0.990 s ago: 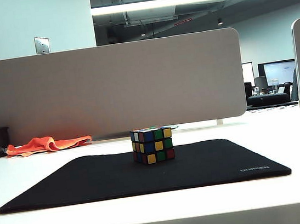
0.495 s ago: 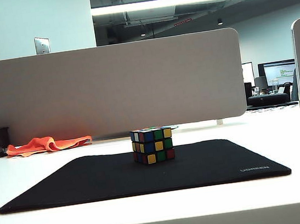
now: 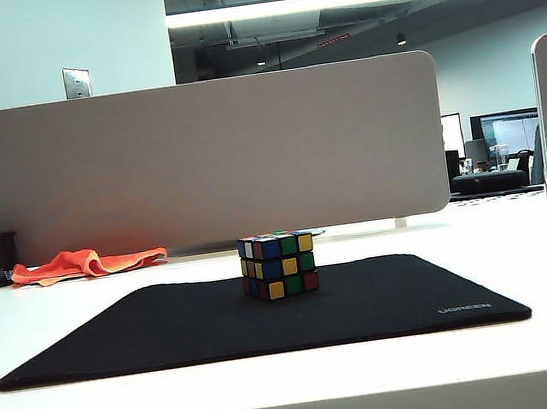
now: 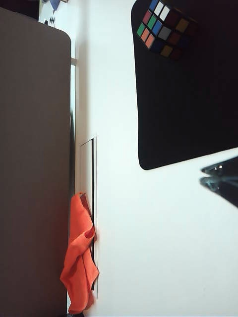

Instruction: Pick up the cube on the right side of the mouse pad, then place it in the center of the mouse pad.

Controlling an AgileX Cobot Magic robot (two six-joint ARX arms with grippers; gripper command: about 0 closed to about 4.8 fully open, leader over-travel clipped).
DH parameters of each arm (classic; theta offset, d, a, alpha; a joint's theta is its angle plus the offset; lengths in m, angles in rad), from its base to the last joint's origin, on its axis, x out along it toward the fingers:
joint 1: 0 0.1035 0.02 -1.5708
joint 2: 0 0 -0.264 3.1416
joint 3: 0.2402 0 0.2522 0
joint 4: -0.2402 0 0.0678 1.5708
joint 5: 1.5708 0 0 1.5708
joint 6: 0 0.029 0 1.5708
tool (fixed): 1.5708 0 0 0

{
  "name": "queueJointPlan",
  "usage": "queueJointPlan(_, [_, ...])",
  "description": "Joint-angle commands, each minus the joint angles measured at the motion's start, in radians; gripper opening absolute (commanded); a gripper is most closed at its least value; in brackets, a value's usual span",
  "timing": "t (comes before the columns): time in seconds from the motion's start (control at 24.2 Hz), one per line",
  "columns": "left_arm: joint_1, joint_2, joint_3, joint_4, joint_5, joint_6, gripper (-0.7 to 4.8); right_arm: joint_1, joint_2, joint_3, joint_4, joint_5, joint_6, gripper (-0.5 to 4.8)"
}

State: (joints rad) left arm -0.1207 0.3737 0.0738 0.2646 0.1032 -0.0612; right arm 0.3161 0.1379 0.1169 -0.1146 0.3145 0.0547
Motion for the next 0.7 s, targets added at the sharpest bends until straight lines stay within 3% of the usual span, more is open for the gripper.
queueJointPlan(0.04, [0.001, 0.0, -0.041, 0.092, -0.003, -0.027, -0.06, 0.0, 0.0, -0.029, 0.066, 0.001, -0.003, 0.0])
queueJointPlan(0.45, [0.001, -0.033, -0.067, 0.129, -0.006, -0.019, -0.06, 0.0, -0.006, -0.083, 0.091, 0.0, -0.003, 0.0])
queueJointPlan(0.7, [0.001, -0.138, -0.067, -0.016, -0.006, 0.007, -0.06, 0.0, -0.075, -0.083, 0.06, 0.0, -0.02, 0.0])
